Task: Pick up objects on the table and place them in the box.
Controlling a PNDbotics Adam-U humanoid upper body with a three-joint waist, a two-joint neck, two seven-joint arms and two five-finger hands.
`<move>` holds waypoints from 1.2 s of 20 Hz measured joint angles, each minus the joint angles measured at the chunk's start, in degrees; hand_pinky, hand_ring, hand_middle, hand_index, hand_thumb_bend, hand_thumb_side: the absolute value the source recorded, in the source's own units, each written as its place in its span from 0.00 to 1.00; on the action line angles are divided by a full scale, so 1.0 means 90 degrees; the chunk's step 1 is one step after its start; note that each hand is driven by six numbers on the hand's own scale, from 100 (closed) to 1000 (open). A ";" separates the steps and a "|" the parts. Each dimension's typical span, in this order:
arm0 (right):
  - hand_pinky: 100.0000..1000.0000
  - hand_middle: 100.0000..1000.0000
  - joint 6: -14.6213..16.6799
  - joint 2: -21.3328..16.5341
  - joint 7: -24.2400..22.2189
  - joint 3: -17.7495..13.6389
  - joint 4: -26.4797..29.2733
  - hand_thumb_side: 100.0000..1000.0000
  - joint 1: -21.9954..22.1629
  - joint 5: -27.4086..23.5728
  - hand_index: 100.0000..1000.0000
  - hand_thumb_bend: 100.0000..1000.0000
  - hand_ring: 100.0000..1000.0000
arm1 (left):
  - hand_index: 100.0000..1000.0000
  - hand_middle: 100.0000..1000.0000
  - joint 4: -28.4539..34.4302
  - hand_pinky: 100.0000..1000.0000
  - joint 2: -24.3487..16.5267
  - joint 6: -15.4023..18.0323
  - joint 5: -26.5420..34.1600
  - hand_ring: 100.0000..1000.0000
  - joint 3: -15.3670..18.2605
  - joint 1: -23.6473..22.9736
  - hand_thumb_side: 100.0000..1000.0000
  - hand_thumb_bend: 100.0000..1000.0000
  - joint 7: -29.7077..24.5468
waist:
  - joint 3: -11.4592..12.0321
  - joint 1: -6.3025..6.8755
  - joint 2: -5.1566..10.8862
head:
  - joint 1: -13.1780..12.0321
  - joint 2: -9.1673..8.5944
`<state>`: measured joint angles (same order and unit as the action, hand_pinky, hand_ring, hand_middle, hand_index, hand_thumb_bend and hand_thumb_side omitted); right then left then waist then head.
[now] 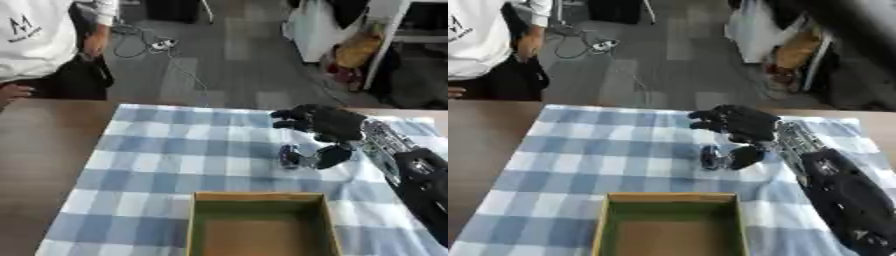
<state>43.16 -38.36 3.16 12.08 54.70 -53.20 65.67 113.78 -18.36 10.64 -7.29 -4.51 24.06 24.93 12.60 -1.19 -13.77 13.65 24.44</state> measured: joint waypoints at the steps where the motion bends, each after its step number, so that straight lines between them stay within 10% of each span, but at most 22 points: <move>1: 0.86 0.99 0.0003 0.0002 -0.0053 0.0001 0.0000 1.00 0.0001 -0.0004 0.99 0.39 0.86 | 1.00 0.93 0.0000 0.65 0.0000 0.0001 0.0000 0.71 0.0000 0.0000 1.00 0.21 -0.0003 | 0.0002 0.0000 0.0000 | 0.0000 0.0000; 24: 0.87 0.99 -0.0287 0.0148 -0.0159 -0.0196 -0.0369 1.00 0.0004 0.0519 0.98 0.34 0.86 | 1.00 0.93 0.0000 0.65 0.0001 -0.0008 0.0010 0.71 -0.0001 0.0057 1.00 0.21 -0.0050 | 0.0083 0.0017 -0.0110 | -0.0003 -0.0007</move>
<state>40.58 -37.03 1.73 10.32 51.37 -53.17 70.34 113.78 -18.35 10.58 -7.20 -4.52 24.57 24.47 13.35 -1.04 -14.76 13.62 24.38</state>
